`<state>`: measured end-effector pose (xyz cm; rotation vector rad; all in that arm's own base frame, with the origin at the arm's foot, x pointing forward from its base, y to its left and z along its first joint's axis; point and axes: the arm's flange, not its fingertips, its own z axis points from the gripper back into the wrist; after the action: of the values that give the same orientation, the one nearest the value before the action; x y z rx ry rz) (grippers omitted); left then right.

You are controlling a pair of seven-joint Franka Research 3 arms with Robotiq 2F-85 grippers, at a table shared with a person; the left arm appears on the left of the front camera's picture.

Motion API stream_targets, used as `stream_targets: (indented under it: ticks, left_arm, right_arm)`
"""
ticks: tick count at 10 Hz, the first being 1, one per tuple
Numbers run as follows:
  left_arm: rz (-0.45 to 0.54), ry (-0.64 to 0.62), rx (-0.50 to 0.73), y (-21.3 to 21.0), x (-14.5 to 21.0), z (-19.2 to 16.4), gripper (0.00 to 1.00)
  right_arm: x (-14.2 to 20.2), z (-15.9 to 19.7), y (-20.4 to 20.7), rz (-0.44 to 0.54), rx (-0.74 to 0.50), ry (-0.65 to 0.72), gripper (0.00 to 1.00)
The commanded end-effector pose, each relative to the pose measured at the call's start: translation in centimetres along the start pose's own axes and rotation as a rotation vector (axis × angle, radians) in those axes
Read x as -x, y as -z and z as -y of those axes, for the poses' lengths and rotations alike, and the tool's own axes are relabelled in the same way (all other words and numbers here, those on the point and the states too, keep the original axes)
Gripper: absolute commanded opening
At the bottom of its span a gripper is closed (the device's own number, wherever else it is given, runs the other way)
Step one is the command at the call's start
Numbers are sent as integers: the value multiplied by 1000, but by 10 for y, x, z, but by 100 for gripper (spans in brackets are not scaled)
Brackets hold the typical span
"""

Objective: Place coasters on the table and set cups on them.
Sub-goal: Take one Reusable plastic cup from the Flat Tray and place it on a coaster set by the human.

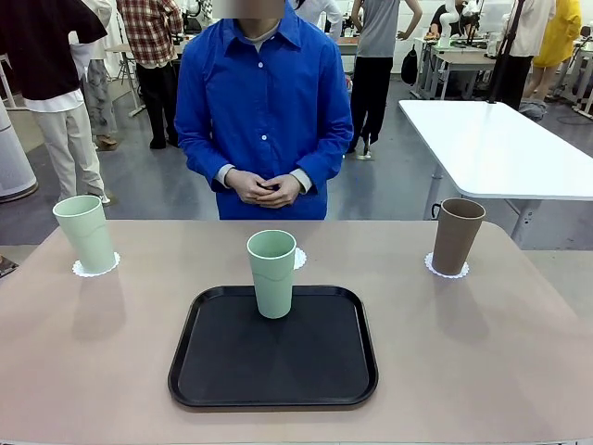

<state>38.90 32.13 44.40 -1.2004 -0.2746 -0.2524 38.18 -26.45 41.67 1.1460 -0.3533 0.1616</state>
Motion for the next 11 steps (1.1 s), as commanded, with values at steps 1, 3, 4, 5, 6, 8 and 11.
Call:
stream_targets:
  ticks: [1,3,4,5,6,8,11]
  left_arm:
    - [1,-4,-4,-1,0,1,100]
    - [1,-4,-4,-1,0,1,100]
    - [1,-4,-4,-1,0,1,100]
    - [1,-4,-4,-1,0,1,100]
    - [1,-4,-4,-1,0,1,100]
    - [1,-4,-4,-1,0,1,100]
    - [1,-4,-4,-1,0,1,100]
  right_arm:
    - [0,0,0,0,0,0,100]
    - [-19,-54,15,-230,41,-262,100]
    - [-41,-90,31,-337,104,-332,100]
    - [-64,-136,61,-415,188,-418,100]
    - [-75,-174,99,-486,281,-515,100]
    - [-79,-231,180,-642,434,-669,100]
    - [-52,-267,301,-779,499,-804,100]
